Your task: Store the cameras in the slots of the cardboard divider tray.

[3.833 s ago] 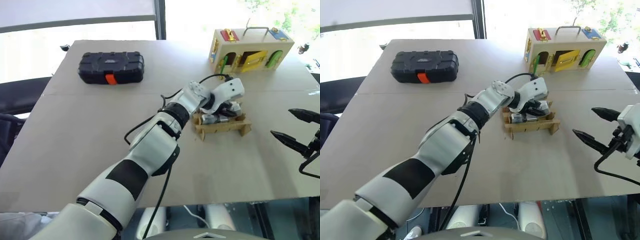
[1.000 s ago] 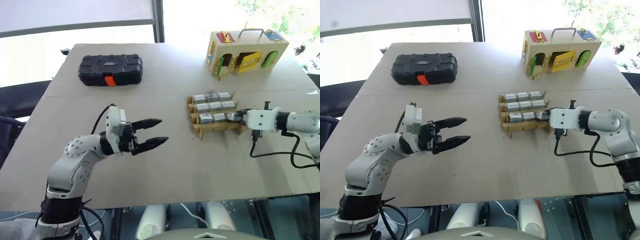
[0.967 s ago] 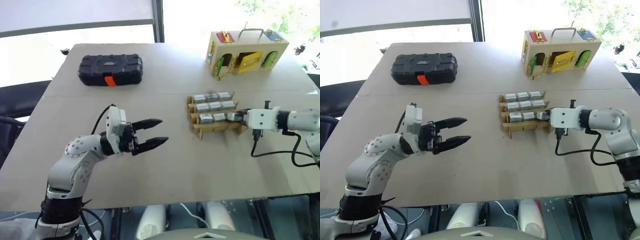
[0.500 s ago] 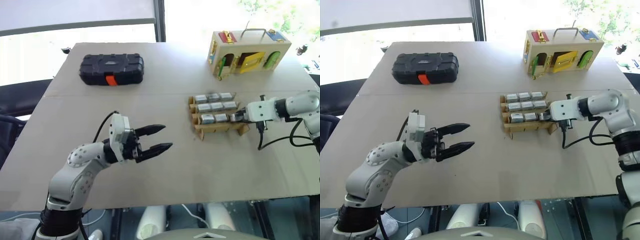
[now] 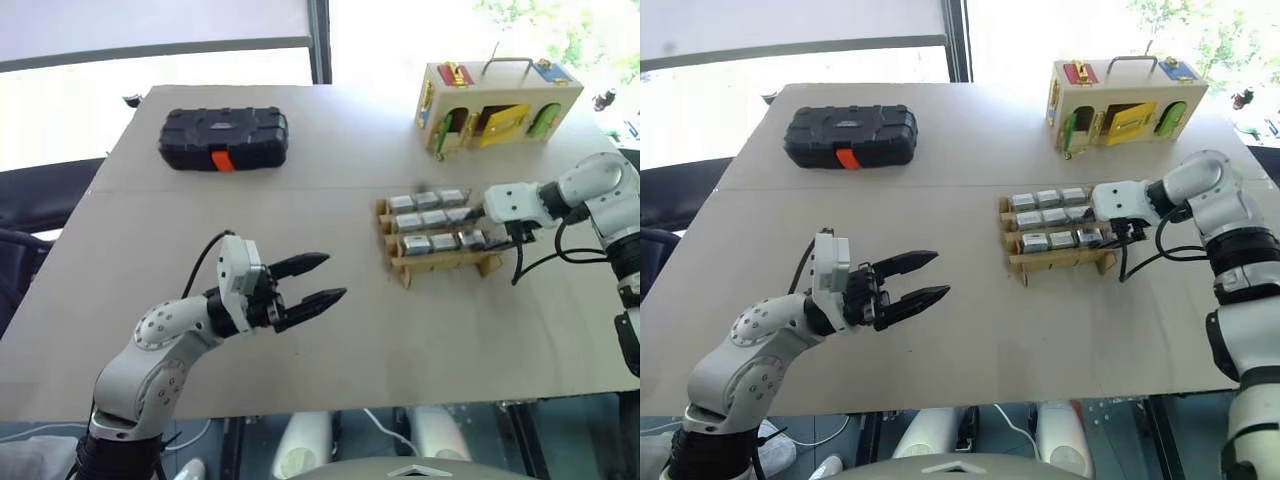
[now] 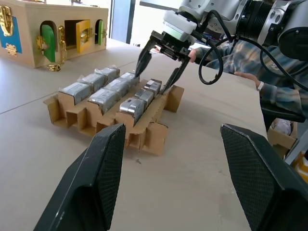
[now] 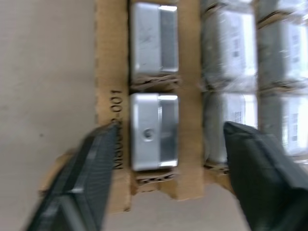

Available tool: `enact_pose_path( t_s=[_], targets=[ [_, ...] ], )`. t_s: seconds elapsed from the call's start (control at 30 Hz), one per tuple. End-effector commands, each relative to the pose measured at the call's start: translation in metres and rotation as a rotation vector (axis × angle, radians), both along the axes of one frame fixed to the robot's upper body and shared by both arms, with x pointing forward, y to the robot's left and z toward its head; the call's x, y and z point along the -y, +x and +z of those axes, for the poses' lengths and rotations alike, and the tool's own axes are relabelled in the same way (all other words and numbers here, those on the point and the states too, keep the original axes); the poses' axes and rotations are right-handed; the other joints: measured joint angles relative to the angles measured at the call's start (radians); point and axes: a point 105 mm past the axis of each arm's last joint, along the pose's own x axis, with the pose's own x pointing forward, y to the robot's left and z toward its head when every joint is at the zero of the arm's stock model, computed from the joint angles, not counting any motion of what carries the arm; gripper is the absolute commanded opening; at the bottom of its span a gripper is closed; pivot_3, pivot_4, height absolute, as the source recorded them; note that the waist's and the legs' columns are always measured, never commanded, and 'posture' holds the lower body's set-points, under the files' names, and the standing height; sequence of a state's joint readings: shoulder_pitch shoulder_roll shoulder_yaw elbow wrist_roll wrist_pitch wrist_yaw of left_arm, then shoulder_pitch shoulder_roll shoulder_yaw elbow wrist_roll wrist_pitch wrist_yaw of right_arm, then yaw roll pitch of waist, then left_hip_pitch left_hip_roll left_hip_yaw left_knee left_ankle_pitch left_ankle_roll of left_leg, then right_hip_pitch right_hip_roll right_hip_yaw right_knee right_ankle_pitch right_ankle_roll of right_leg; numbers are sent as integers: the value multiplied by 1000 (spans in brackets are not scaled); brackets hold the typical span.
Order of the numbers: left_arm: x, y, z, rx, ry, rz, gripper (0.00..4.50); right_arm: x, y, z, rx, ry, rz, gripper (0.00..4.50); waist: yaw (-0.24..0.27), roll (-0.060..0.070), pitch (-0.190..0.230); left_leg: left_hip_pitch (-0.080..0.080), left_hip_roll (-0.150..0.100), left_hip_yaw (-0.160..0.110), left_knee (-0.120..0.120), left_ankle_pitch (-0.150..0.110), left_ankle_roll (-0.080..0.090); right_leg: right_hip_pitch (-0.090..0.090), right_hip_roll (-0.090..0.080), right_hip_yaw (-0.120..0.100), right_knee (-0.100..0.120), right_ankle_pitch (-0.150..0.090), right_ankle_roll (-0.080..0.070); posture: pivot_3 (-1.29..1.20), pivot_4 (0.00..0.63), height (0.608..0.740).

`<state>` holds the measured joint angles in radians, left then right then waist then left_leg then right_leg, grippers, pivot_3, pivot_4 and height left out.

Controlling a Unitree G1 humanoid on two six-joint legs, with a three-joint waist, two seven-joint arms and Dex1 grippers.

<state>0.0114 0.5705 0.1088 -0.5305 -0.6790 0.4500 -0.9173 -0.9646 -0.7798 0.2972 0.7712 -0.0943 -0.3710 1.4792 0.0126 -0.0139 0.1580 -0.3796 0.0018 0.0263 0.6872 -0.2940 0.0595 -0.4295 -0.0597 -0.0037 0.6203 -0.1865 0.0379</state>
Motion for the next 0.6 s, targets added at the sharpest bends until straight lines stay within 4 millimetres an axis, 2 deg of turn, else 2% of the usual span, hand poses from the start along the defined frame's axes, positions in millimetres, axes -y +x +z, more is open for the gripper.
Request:
enact_pose_path(
  t_s=[0.03, 0.1, 0.2, 0.23, 0.3, 0.37, 0.5, 0.6],
  targets=[
    [-1, -5, 8, 40, -15, 2, 3270, 10, -11, 38, 85, 173, -62, 4358, 2, 1, 1, -1, 0, -1, 0, 0, 0, 0, -1, 0, 0, 0, 0, 0, 150, 740],
    [-5, -3, 7, 42, -19, 37, 3270, 25, -28, 52, 102, 287, -151, 4358, 8, 2, 1, -4, -1, -3, 0, 0, 0, -1, -3, -1, -2, 0, 0, 0, 150, 740],
    [-13, 0, 4, 49, -20, 108, 3270, 46, -51, 62, 139, 459, -329, 4441, 15, 2, 1, -6, -2, -7, -1, 0, 0, -2, -5, -4, -4, 0, 0, 0, 150, 740],
    [-18, 2, 4, 45, -29, 141, 3270, 51, -60, 60, 141, 491, -373, 4441, 14, 3, 0, -6, -1, -6, -1, 0, 0, -2, -5, -4, -4, 0, 0, 0, 150, 740],
    [-43, 0, 0, 16, -6, 247, 3270, 69, -99, 39, 169, 610, -536, 4441, 18, 0, -2, -5, -1, -5, -2, 0, 0, -1, -5, -3, -4, 0, 0, 0, 150, 740],
    [-57, -4, -1, -10, 3, 274, 3270, 79, -126, 28, 197, 649, -659, 4441, 24, -1, -4, -4, 0, -9, -4, -2, -2, 0, -2, -6, -4, -1, 0, 0, 150, 740],
    [-69, -8, -6, -58, 35, 279, 3270, 84, -149, 15, 205, 682, -780, 4441, 9, 8, -3, -1, 1, -2, -3, -4, 2, -1, -2, -1, 0, -4, -4, 0, 150, 740],
    [-72, -5, -8, -79, 42, 286, 3270, 85, -149, 9, 200, 681, -810, 4441, -3, 3, -3, 7, 1, 0, -1, -4, 4, 5, 0, -3, 0, -6, 0, 0, 150, 740]
  ],
)
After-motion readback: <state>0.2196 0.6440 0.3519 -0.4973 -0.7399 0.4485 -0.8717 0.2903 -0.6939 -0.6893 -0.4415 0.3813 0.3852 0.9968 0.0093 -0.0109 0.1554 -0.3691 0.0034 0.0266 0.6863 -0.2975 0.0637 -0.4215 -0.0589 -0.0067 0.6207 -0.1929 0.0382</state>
